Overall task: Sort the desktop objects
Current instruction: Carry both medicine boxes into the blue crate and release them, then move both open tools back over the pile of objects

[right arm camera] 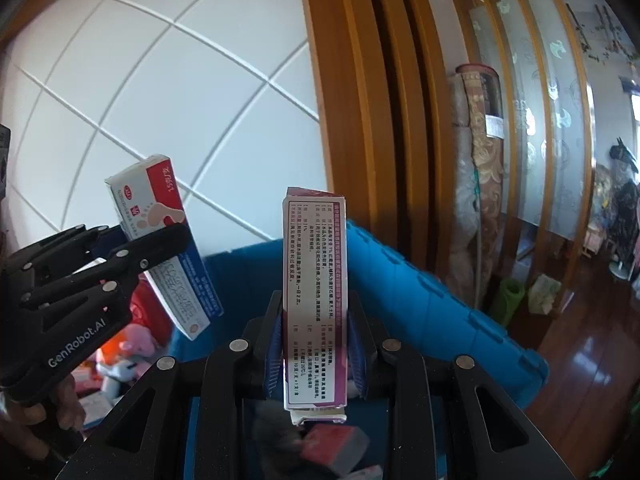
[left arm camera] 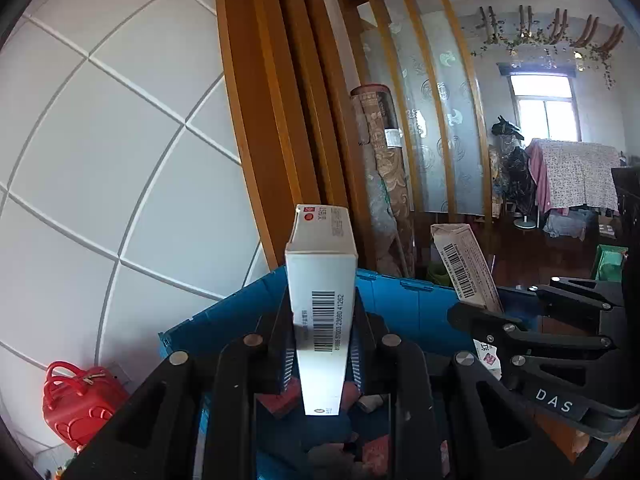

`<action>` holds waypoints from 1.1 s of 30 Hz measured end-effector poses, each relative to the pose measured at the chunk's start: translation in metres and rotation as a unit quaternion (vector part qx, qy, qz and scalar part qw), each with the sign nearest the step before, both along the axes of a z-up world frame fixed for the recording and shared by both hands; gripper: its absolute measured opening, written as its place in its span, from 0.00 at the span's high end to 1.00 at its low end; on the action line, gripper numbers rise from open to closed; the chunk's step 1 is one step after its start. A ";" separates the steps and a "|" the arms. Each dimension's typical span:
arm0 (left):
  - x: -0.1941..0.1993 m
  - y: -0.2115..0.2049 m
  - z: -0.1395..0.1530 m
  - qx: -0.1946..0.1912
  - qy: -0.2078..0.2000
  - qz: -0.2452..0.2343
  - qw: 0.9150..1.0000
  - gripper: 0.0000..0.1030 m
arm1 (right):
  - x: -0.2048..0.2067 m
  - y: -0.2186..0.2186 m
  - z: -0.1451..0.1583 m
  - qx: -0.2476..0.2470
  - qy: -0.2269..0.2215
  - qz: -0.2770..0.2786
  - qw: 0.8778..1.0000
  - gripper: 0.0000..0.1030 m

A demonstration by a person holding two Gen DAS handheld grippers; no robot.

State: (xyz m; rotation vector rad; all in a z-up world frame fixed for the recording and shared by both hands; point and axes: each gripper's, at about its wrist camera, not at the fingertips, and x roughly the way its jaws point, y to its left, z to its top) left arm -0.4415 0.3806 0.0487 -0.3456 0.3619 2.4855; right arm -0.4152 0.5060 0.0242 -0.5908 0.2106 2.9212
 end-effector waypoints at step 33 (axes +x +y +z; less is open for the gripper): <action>0.053 -0.056 -0.025 0.017 0.088 0.148 0.985 0.04 | 0.079 -0.013 -0.027 0.026 0.065 -0.025 0.997 0.12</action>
